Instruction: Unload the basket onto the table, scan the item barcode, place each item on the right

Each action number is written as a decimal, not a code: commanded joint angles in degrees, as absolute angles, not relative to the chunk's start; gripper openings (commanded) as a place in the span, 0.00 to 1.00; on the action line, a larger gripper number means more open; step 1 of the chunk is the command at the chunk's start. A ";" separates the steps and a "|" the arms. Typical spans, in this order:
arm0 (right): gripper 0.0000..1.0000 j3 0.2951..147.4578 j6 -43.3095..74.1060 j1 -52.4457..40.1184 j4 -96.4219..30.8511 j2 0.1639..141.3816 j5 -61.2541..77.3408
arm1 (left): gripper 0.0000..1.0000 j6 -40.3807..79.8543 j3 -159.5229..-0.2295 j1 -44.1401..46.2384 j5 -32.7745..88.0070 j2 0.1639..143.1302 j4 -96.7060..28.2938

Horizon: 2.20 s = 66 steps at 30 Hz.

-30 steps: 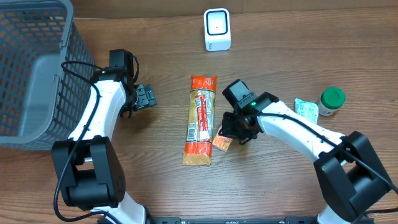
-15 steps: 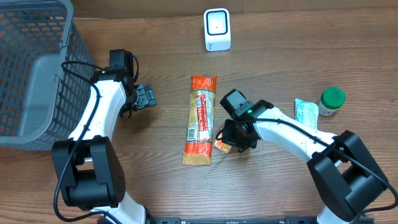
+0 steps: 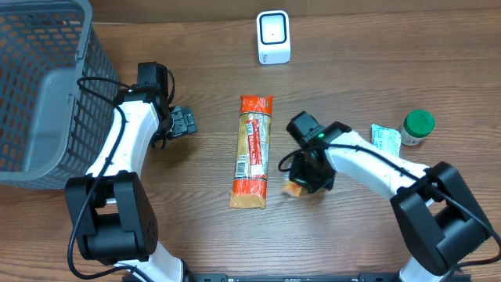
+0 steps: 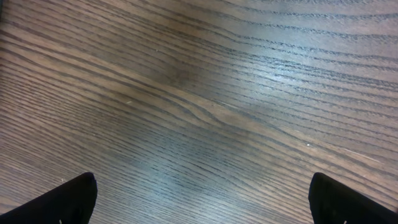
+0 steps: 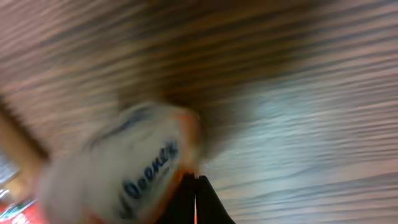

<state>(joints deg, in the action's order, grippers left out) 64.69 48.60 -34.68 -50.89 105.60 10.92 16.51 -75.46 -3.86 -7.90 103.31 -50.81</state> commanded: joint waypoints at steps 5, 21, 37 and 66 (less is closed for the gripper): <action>0.04 64.01 47.51 -33.12 -51.35 106.21 8.56 | 1.00 16.27 -75.44 -4.12 -7.44 103.09 -50.74; 0.08 64.27 41.80 -29.47 -54.17 97.76 5.82 | 1.00 16.27 -75.44 -4.12 -7.44 103.09 -50.74; 0.82 64.73 35.42 -29.56 -51.86 92.16 7.77 | 1.00 16.27 -75.44 -4.12 -7.44 103.09 -50.74; 0.77 63.16 33.93 -32.86 -49.76 92.71 11.14 | 1.00 16.27 -75.44 -4.10 -7.44 103.09 -50.74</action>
